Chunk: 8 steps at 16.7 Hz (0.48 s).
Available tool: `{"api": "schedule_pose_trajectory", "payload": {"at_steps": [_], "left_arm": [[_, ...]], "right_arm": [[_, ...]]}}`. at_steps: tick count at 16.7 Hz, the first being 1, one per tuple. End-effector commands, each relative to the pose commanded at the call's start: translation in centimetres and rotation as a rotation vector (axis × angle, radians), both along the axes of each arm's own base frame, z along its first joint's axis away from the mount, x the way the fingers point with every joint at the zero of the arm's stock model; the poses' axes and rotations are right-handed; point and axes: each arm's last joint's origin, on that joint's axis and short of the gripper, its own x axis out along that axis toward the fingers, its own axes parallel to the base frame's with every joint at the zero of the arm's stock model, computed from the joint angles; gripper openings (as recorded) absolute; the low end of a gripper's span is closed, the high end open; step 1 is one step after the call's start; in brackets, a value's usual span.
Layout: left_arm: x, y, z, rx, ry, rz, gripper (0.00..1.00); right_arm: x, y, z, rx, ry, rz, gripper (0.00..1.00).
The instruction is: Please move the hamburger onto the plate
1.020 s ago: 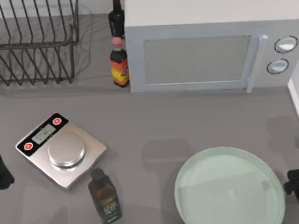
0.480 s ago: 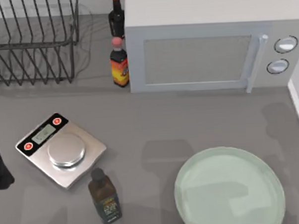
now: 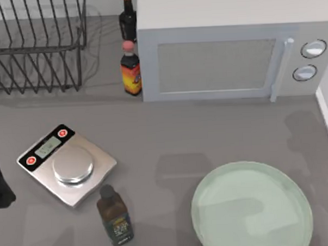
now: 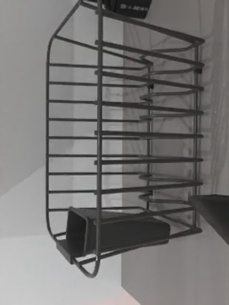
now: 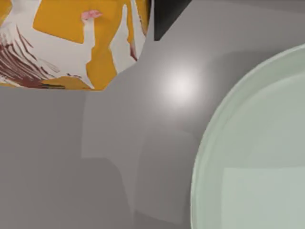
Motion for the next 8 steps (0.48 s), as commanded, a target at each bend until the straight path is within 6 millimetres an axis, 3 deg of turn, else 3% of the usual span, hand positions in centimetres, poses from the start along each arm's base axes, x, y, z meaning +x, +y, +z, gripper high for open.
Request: {"api": "schedule_pose_trajectory", "payload": {"at_steps": [4,8], "left_arm": [[0.0,0.0,0.0,0.0,0.0,0.0,1.0],[0.0,0.0,0.0,0.0,0.0,0.0,1.0]], "right_arm": [[1.0,1.6,0.1,-0.007,0.025,0.285,0.0],[2.0,3.9,-0.2,-0.007,0.066,0.76,0.0]]}}
